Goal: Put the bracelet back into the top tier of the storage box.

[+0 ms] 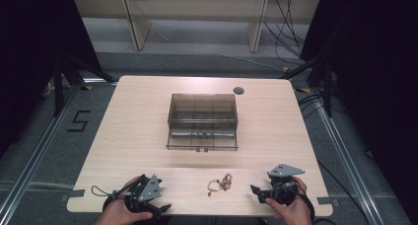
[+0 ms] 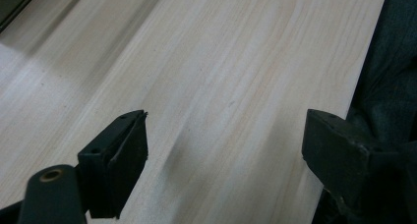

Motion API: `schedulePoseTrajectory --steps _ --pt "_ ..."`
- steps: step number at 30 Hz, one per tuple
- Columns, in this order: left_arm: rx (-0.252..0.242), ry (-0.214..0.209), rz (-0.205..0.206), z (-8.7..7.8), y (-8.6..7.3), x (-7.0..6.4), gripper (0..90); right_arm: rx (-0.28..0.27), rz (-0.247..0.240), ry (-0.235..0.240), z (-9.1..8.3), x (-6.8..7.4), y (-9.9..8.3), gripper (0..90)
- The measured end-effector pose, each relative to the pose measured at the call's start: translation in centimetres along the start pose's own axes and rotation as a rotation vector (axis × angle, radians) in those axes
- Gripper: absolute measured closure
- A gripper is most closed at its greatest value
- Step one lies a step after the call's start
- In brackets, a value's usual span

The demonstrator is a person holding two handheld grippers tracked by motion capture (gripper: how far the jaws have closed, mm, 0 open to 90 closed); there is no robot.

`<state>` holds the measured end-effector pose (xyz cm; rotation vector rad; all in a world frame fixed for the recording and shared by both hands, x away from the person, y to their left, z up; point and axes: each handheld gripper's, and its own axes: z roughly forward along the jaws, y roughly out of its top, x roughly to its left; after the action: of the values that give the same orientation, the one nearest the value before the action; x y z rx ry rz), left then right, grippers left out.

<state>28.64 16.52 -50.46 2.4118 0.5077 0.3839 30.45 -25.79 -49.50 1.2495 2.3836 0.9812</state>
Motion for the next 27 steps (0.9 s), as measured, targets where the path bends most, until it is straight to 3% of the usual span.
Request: schedulePoseTrajectory --steps 5,7,8,9,17,19,22,23,25,26,27 --pt "0.001 0.000 0.004 0.0 0.0 0.0 17.7 -0.005 -0.022 0.000 0.1 0.0 0.0 19.8" --pt "0.000 0.002 0.003 0.0 0.0 0.0 17.7 0.027 0.003 0.012 0.0 0.2 0.1 21.2" --pt "0.000 0.000 0.005 0.0 0.0 0.0 17.7 0.029 -0.021 0.016 0.1 0.0 0.1 21.4" --pt "-0.007 -0.013 -0.009 0.0 0.0 -0.1 17.7 0.018 -0.021 -0.004 0.1 0.1 0.0 21.4" --pt "0.000 -0.004 -0.004 0.0 0.0 0.0 17.7 0.044 -0.020 0.000 0.0 0.4 0.2 21.4" --pt "-0.017 -0.015 -0.015 0.1 0.0 -0.2 17.7 0.042 -0.038 0.006 0.1 0.4 0.3 21.5" --pt "-0.003 -0.010 -0.003 0.0 0.0 0.0 17.7 0.059 -0.052 0.021 0.1 0.8 0.6 22.1" --pt "-0.002 -0.009 -0.005 0.1 0.0 0.0 17.7 0.036 -0.062 0.028 0.2 1.1 0.7 22.6" --pt "-0.018 -0.014 -0.017 0.1 0.0 -0.2 17.7 0.057 -0.069 0.032 0.0 1.1 0.9 22.6" --pt "-0.016 -0.012 -0.015 0.1 0.0 -0.1 17.7 -0.006 -0.091 0.024 0.5 1.2 0.9 22.7" --pt "-0.003 -0.004 -0.002 0.0 0.0 0.0 17.7 0.019 -0.075 0.032 0.4 1.5 1.0 23.0"
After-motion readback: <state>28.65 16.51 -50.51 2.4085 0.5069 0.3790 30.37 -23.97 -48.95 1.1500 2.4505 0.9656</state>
